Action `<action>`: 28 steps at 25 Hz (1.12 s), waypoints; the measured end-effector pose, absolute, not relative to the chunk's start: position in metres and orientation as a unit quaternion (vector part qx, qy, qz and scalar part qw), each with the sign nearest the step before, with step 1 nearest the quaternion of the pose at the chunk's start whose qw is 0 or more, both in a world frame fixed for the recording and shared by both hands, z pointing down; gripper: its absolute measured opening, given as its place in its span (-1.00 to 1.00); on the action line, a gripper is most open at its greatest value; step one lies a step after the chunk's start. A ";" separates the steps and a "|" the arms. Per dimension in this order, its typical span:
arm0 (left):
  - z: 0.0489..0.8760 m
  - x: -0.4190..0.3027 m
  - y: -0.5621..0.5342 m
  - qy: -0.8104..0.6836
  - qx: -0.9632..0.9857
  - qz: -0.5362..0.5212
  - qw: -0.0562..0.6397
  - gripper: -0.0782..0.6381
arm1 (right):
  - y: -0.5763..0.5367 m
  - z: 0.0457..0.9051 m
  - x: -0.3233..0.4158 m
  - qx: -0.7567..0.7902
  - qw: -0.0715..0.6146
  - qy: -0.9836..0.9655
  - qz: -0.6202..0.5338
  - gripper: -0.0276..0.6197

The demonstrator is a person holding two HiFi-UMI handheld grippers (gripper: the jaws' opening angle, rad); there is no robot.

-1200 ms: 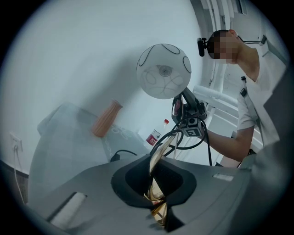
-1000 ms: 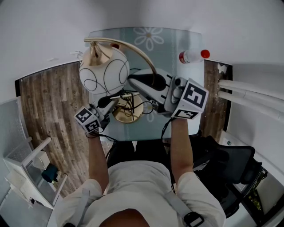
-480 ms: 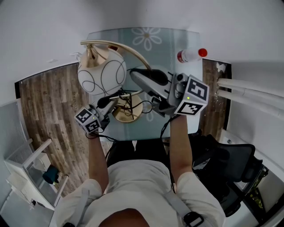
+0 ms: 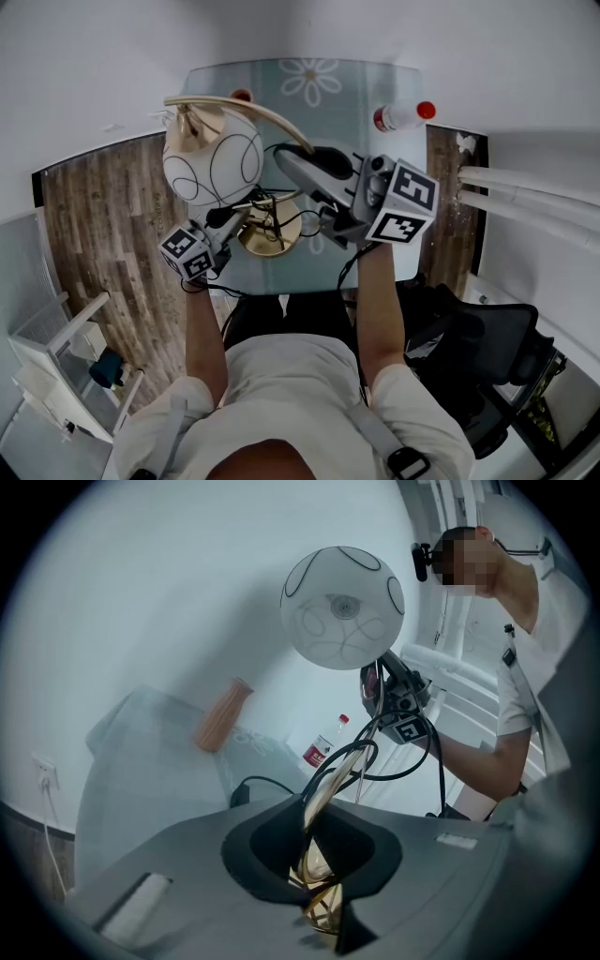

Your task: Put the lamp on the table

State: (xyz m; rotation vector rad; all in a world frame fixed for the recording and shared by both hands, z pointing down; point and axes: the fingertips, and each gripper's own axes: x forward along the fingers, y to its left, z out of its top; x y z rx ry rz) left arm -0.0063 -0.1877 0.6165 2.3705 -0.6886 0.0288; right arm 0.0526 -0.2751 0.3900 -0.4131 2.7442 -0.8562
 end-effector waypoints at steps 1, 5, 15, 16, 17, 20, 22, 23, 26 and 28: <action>0.616 -0.007 -0.188 -0.264 0.906 0.013 0.330 -0.73 | -0.274 0.390 0.052 -0.141 0.118 0.939 -0.292 -0.92; 0.611 -0.009 -0.186 -0.266 0.906 0.008 0.329 -0.60 | -0.270 0.388 0.051 -0.137 0.117 0.940 -0.289 -0.92; 0.596 -0.020 -0.183 -0.283 0.911 0.031 0.297 -0.38 | -0.263 0.388 0.048 -0.136 0.110 0.943 -0.283 -0.92; 0.594 -0.021 -0.182 -0.285 0.912 0.033 0.293 -0.38 | -0.262 0.388 0.048 -0.136 0.109 0.943 -0.283 -0.92; 0.591 -0.023 -0.183 -0.288 0.912 0.030 0.290 -0.37 | -0.262 0.388 0.048 -0.135 0.109 0.943 -0.282 -0.92; 0.578 -0.030 -0.185 -0.297 0.910 0.005 0.289 -0.31 | -0.261 0.388 0.047 -0.134 0.109 0.944 -0.281 -0.92; 0.570 -0.032 -0.186 -0.300 0.912 0.000 0.282 -0.30 | -0.261 0.389 0.048 -0.136 0.108 0.944 -0.281 -0.92; 0.566 -0.032 -0.185 -0.299 0.913 -0.001 0.276 -0.31 | -0.261 0.390 0.048 -0.137 0.108 0.944 -0.281 -0.92; 0.551 -0.032 -0.182 -0.296 0.920 -0.005 0.258 -0.41 | -0.259 0.390 0.048 -0.139 0.106 0.944 -0.280 -0.92; 0.538 -0.032 -0.181 -0.296 0.923 -0.011 0.245 -0.55 | -0.257 0.389 0.048 -0.138 0.104 0.945 -0.279 -0.92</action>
